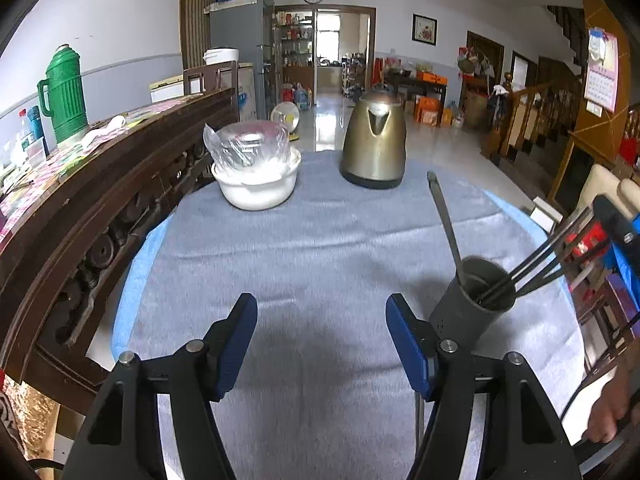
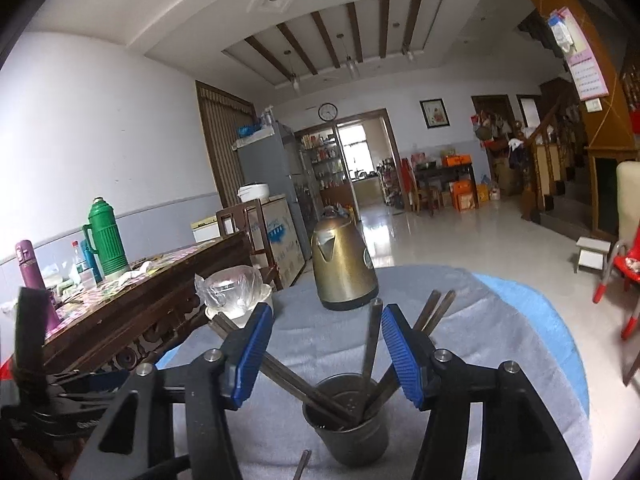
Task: Organize utensils
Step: 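Raise both open tools out of the grey cup, then lower the open left tool onto the last dark chopstick on the cloth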
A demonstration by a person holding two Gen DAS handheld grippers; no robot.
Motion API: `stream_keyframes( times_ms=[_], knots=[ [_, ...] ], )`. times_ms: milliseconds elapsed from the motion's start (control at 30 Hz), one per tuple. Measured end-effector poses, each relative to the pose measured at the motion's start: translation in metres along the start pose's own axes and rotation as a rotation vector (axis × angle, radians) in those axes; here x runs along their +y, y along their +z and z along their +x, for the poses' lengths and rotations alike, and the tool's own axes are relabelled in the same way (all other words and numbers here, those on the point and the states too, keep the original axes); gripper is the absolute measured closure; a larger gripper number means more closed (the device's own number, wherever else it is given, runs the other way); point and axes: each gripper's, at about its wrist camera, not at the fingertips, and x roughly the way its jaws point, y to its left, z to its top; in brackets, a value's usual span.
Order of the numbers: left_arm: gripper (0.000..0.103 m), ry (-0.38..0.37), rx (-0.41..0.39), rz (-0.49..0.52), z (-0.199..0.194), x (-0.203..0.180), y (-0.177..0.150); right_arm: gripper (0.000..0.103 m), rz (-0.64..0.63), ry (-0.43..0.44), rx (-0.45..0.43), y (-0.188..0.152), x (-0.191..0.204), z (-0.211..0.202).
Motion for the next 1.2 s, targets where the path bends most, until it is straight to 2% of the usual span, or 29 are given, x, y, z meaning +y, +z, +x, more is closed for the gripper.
stream_keyframes(
  times_ms=[200, 433, 733, 1200],
  knots=[
    [0.035, 0.006, 0.030, 0.012, 0.006, -0.003, -0.007, 0.041, -0.032, 0.002, -0.023, 0.000, 0.000, -0.025],
    [0.035, 0.015, 0.056, 0.017, 0.011, -0.004, -0.012, 0.041, -0.035, 0.010, 0.012, -0.007, -0.004, -0.042],
    [0.035, 0.022, 0.097, 0.018, 0.019, -0.005, -0.021, 0.041, -0.006, -0.020, 0.157, -0.048, -0.017, -0.035],
    [0.035, 0.029, 0.151, 0.027, 0.027, -0.010, -0.035, 0.041, 0.107, -0.038, 0.421, -0.110, -0.041, 0.004]
  ],
)
